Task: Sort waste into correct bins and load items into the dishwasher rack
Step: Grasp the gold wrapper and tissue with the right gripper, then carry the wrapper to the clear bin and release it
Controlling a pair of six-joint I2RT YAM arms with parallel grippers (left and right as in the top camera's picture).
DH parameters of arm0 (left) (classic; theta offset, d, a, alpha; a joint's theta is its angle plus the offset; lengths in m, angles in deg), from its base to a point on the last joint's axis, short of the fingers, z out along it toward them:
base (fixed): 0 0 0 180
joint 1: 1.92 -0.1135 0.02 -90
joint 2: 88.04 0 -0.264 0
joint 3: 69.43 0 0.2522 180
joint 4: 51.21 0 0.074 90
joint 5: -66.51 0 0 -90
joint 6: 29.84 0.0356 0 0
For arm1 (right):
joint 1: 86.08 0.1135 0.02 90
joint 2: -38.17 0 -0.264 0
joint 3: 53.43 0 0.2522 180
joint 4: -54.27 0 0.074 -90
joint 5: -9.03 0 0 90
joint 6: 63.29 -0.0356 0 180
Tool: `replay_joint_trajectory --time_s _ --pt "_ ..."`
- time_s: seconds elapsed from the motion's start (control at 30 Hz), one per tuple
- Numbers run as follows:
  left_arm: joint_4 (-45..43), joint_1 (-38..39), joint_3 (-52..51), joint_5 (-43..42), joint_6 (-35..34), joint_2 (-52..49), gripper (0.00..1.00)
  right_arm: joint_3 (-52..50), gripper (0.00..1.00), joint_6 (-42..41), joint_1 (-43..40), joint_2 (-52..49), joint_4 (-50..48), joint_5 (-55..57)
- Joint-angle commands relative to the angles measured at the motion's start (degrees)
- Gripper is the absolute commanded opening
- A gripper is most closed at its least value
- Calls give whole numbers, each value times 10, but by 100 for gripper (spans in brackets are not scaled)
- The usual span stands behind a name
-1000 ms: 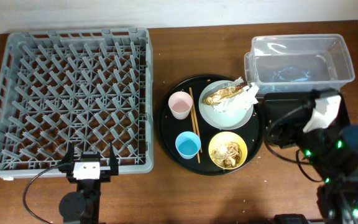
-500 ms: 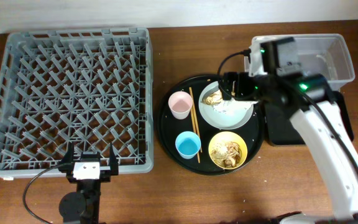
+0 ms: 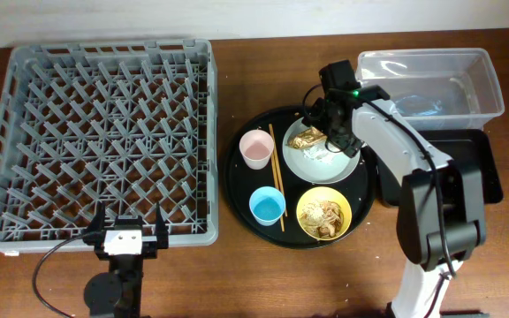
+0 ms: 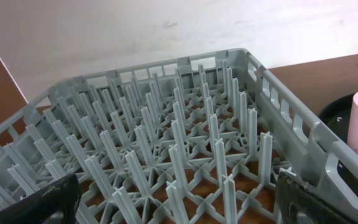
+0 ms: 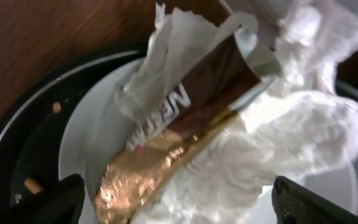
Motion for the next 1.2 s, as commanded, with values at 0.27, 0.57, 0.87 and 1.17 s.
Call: replay_joint_trajectory --time_s 0.27,0.57,0.87,1.17 --pt "-2 -2 -5 4 7 3 99 9 30 -20 3 -51 -5 -2" --pt "-2 -2 -5 4 7 3 99 51 4 135 3 -9 3 -21" --pt "-2 -2 -5 4 7 3 99 158 4 226 -84 132 37 141" --pt "-2 -2 -5 4 7 3 99 156 89 142 -188 15 -21 140"
